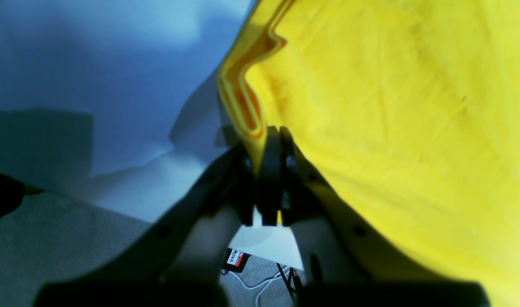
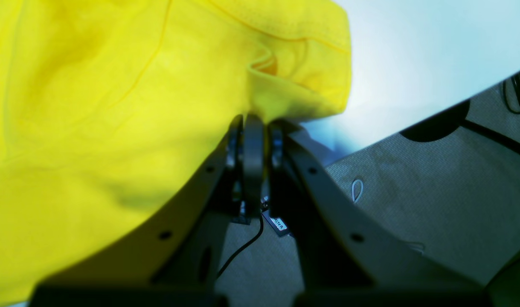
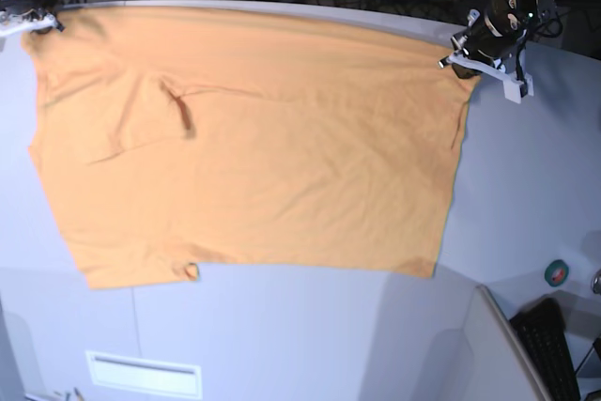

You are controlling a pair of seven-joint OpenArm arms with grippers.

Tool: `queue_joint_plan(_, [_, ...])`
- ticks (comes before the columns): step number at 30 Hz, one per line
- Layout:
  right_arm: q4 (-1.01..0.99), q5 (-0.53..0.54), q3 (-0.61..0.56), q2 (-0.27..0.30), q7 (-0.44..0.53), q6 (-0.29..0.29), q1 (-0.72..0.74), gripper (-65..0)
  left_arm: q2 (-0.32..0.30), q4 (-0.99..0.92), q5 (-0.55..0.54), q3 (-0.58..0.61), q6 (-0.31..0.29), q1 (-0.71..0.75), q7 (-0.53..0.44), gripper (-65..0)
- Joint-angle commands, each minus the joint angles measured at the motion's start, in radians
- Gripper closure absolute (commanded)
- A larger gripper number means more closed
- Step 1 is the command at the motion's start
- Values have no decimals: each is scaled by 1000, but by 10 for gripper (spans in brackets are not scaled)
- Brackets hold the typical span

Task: Layout the t-shirt on the table in an organized manner, then fold the t-shirt properly
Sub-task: 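Lay the shirt flat across the table with both grippers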

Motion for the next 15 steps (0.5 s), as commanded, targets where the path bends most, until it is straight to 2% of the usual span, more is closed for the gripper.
queue_joint_plan(1, [17,-5,6,17,10,-9,-5,0,-12,18,1,-11,9,3,-19,0])
queue_joint_plan(5, [18,-5,6,21,10,-9,-4,0,-12,18,-1,-11,9,3,-18,0])
queue_joint_plan(6, [26,-5,6,21,10,-9,-4,0,-12,18,-1,-12,9,3,-18,-51])
queue_joint_plan(9, [70,-5,6,18,9,-9,-19,-272,-12,20,-2,-15,9,11,-18,-319])
queue_joint_plan(11, [110,-5,6,18,9,-9,-36,-437,-9,24,-2,-43,9,15,-18,-461])
queue_joint_plan(13, [149,-5,6,15,9,-9,-44,-489,11,24,-4,-84,9,12,-18,-541])
queue_joint_plan(15, [178,-5,8,15,9,-9,-51,-476,37,26,-4,-163,9,8,-18,-564])
